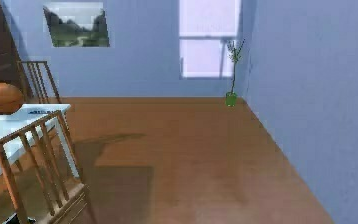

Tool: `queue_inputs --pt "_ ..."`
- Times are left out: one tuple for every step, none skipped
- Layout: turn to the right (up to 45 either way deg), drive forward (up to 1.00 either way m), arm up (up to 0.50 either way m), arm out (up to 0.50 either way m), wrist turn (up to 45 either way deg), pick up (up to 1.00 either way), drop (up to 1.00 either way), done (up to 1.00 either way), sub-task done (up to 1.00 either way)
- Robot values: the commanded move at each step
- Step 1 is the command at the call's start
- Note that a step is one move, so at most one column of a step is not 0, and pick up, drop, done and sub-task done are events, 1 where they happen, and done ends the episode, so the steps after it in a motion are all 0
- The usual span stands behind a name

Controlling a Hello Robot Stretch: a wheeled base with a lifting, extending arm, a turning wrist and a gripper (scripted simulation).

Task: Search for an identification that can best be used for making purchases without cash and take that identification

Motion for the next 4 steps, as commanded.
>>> queue_inputs --pt "-36.0 0.00 0.00 0.00 0.0 0.00 0.00 0.00 0.00" --pt "0.0 0.10 0.00 0.00 0.0 0.00 0.00 0.00 0.00" --pt "39.0 0.00 0.00 0.00 0.0 0.00 0.00 0.00 0.00" --pt "0.0 1.00 0.00 0.00 0.0 0.00 0.00 0.00 0.00"
